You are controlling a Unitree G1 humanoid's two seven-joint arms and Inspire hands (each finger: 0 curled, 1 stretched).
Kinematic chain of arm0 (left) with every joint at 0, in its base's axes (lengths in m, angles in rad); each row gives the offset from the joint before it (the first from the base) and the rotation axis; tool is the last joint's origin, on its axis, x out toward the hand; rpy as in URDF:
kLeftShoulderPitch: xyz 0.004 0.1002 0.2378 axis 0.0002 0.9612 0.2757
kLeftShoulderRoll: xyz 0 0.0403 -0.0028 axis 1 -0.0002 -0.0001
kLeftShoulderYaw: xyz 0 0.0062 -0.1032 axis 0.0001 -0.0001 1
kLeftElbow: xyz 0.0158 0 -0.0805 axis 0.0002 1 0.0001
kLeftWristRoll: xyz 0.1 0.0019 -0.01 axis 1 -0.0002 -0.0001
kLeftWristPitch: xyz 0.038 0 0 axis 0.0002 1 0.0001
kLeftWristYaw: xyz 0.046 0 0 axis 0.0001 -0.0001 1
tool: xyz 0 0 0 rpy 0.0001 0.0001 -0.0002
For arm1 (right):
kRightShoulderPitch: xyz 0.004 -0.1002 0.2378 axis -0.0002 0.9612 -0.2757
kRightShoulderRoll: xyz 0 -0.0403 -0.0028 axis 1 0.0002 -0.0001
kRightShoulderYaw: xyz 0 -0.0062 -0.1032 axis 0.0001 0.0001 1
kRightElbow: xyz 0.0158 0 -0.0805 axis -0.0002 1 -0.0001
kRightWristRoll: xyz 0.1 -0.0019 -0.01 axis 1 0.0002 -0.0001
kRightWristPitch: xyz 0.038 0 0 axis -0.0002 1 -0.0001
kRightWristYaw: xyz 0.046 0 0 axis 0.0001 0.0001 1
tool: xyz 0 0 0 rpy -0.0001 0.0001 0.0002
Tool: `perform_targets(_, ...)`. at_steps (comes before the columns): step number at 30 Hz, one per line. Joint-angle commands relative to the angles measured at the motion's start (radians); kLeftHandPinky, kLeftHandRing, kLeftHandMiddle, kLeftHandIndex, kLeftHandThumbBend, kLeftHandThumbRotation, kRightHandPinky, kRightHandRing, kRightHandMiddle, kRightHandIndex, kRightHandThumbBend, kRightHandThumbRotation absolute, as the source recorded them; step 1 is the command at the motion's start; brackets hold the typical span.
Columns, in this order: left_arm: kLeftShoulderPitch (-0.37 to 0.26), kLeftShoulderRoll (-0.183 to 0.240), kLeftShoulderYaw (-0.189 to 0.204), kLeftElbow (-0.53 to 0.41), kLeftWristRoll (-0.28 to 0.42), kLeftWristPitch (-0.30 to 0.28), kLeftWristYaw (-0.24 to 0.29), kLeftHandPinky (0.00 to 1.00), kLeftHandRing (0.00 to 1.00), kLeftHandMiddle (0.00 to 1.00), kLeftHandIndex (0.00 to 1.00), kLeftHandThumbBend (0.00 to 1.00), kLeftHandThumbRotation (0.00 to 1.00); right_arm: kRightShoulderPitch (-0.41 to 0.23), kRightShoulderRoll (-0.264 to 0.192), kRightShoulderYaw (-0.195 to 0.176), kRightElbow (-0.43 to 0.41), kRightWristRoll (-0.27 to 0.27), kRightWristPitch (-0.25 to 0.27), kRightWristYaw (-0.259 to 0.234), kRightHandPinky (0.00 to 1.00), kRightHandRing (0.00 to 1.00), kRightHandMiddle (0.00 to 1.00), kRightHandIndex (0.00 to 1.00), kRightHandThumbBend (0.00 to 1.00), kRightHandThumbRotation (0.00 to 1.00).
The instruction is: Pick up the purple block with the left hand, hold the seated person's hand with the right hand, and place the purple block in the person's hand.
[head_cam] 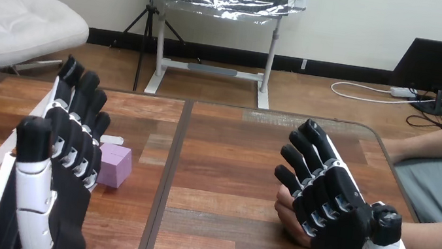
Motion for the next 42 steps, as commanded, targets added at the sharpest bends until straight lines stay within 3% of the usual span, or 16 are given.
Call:
perform_targets(1,-0.084,-0.044,0.026,0.007,0.028,-0.020,0.021,1.00,1.00,1.00,1.00,0.77,1.00,-0.039,0.004,-0.007,-0.031,0.001,-0.008,-0.008,0.98,0.99,0.98,0.97,0.93,0.92)
perform_targets(21,-0.196,0.006,0.106,0.010,0.071,0.026,0.058,1.00,1.00,1.00,1.00,0.85,1.00,-0.040,0.002,-0.002,-0.039,0.000,-0.005,-0.017,0.96,0.98,0.97,0.97,0.94,0.92)
perform_targets(31,-0.295,0.042,0.179,0.083,0.077,0.051,0.042,1.00,1.00,1.00,1.00,0.92,0.97,-0.043,0.004,-0.002,-0.031,-0.003,-0.011,-0.015,0.96,0.99,0.98,0.97,0.93,0.93)
perform_targets(42,-0.382,0.073,0.229,0.174,0.095,0.069,0.009,1.00,1.00,1.00,1.00,0.99,0.89,-0.046,0.007,-0.002,-0.027,-0.011,-0.014,-0.017,0.97,0.99,0.98,0.97,0.94,0.92)
